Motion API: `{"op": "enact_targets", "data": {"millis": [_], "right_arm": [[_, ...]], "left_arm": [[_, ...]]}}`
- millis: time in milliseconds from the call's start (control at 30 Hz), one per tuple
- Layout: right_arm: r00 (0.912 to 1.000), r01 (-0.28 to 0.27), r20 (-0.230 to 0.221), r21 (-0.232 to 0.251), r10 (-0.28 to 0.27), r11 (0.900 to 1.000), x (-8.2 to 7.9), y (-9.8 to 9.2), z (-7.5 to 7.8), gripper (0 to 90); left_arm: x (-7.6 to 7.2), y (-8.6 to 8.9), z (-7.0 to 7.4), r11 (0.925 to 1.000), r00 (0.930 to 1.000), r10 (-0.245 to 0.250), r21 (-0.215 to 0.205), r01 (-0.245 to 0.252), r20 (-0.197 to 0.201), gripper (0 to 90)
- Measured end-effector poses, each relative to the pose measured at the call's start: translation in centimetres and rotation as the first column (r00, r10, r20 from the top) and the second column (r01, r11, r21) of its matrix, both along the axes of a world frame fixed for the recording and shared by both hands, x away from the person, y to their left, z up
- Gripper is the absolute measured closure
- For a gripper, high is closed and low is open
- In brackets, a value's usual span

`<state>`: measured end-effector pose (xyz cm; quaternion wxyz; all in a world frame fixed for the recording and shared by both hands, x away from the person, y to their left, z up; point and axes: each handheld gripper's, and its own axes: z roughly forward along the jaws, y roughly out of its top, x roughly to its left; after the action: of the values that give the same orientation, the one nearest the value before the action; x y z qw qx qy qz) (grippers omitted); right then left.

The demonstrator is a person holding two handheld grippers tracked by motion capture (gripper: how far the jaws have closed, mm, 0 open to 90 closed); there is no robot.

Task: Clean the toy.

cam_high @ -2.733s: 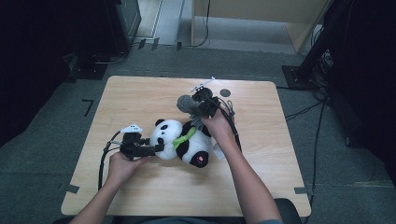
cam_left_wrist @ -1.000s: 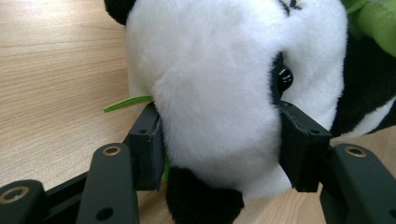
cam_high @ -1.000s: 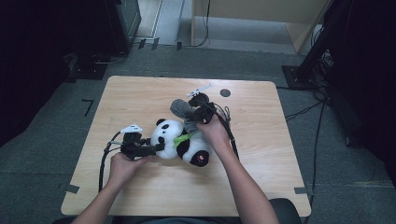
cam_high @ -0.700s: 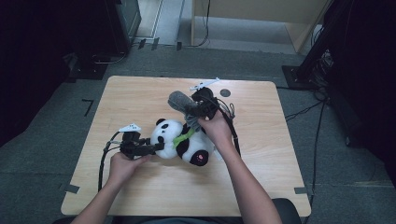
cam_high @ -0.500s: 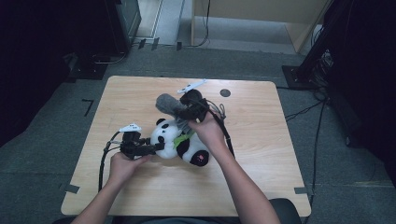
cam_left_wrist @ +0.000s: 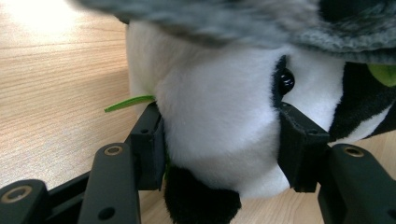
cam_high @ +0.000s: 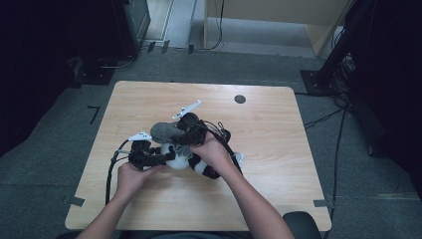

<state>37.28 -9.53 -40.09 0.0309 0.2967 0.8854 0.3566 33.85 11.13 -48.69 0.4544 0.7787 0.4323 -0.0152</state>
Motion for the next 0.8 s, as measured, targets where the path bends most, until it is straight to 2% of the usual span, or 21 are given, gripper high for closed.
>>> {"op": "enact_targets", "data": {"millis": [133, 300, 467, 667, 800], "right_arm": [[0.9997, 0.025, 0.006, -0.006, -0.025, 1.000, 0.0, -1.3, 0.1, 77.3], [0.9974, 0.072, -0.005, -0.019, -0.072, 0.997, -0.2, -3.9, -0.2, 77.3], [0.9942, 0.102, -0.038, 0.037, -0.101, 0.994, -0.3, -6.2, -0.7, 77.2], [0.9948, 0.101, 0.006, 0.055, -0.101, 0.993, -1.0, -6.7, -0.8, 77.1], [0.9927, 0.117, 0.012, 0.133, -0.120, 0.984, -1.9, -7.9, -1.2, 77.3]], "left_arm": [[0.1, 0.1, -0.1, 1.0000, 1.0000, 0.004, -0.005, -0.004, -0.004, 44.0], [0.1, 0.1, -0.1, 1.0000, 1.0000, 0.002, -0.006, -0.002, -0.001, 44.0], [0.0, 0.0, 0.0, 1.0000, 1.0000, -0.002, -0.001, 0.002, 0.005, 44.0], [0.0, 0.0, 0.1, 0.9998, 0.9998, -0.014, 0.013, 0.014, 0.010, 44.3], [0.0, 0.1, 0.1, 0.9995, 0.9996, -0.027, 0.016, 0.027, 0.013, 44.6]]}}
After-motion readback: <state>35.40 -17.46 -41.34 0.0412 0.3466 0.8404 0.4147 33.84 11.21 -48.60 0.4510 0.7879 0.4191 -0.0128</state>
